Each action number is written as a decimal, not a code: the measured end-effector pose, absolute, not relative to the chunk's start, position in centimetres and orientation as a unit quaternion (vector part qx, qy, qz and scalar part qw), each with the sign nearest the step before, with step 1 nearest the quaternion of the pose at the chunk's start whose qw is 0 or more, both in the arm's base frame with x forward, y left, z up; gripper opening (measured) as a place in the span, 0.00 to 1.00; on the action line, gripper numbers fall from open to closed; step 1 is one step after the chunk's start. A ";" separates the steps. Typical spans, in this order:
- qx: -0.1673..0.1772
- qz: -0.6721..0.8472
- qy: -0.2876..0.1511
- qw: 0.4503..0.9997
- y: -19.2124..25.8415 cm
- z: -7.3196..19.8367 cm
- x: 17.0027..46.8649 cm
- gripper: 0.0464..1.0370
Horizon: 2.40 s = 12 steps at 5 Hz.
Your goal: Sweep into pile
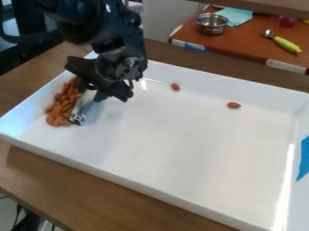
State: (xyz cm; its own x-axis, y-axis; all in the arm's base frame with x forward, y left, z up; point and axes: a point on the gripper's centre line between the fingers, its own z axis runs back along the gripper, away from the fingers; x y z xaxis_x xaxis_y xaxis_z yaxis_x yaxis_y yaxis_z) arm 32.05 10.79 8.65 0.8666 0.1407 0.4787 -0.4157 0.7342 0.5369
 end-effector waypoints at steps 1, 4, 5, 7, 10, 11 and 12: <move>0.262 0.195 -0.212 0.921 10.1 9.0 31.6 0.29; 0.060 0.255 -0.264 0.928 2.0 12.1 33.3 0.29; 0.036 0.223 -0.273 0.935 -1.8 12.6 33.3 0.29; 0.005 0.202 -0.275 0.940 -6.0 12.9 33.0 0.29; -0.016 0.194 -0.300 0.934 -10.0 12.8 36.6 0.29; -0.012 0.179 -0.293 0.939 -11.5 12.2 37.3 0.29; -0.015 0.168 -0.292 0.941 -12.9 12.0 37.7 0.29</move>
State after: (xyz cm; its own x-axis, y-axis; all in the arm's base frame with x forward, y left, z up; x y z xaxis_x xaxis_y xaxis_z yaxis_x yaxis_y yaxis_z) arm 37.71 -12.89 11.96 0.7725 0.3256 0.5452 -0.3078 0.9429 -0.1269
